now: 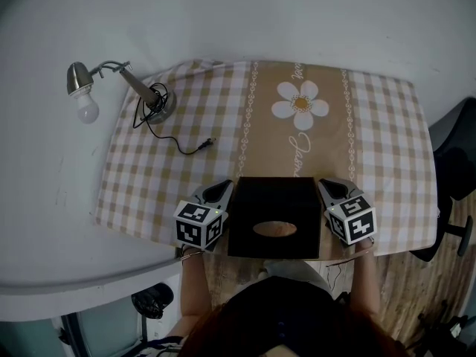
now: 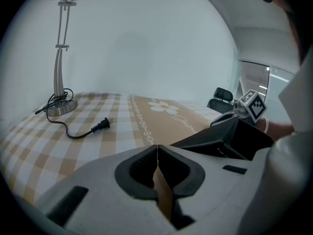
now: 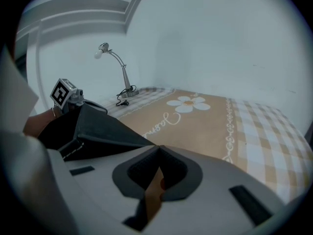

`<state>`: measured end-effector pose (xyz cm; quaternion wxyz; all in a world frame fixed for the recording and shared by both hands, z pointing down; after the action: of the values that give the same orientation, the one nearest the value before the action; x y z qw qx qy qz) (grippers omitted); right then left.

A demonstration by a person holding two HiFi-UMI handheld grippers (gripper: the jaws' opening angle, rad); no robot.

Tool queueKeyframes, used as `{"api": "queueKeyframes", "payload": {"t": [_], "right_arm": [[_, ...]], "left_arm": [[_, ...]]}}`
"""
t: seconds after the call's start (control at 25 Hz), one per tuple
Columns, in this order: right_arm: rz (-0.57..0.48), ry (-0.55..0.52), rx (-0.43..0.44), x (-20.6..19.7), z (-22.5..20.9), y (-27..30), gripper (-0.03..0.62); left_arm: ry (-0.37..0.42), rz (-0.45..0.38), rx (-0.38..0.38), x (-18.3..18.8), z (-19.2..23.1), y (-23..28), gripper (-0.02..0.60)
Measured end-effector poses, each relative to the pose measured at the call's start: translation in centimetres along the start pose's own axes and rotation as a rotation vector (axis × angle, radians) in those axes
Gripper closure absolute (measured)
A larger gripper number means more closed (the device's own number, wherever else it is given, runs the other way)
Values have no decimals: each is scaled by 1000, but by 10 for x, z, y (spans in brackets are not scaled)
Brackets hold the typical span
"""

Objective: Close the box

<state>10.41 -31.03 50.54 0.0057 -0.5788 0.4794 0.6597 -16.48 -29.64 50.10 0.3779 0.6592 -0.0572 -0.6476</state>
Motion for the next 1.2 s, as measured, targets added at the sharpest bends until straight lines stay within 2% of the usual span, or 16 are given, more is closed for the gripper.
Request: {"api": "queueKeyframes", "payload": {"t": [0.48, 0.76, 1.2], "right_arm": [[108, -56, 70, -5, 6, 7, 577], [108, -71, 77, -2, 10, 7, 577], [65, -57, 68, 4, 7, 2, 577]], "left_arm": [[-7, 59, -40, -6, -1, 7, 554], [4, 108, -70, -8, -2, 8, 554], [20, 73, -86, -2, -8, 8, 554]]}}
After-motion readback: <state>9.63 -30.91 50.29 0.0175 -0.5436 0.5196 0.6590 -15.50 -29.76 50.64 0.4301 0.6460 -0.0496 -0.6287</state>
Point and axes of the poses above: the fingertips, and each gripper's own axes: y forward along the fingers, z to its left, x out of its top, the point moved 4 cm from there along -y, backward along the fingers, and after that the axes turned 3 degrees about x, right-handed, at the moved point
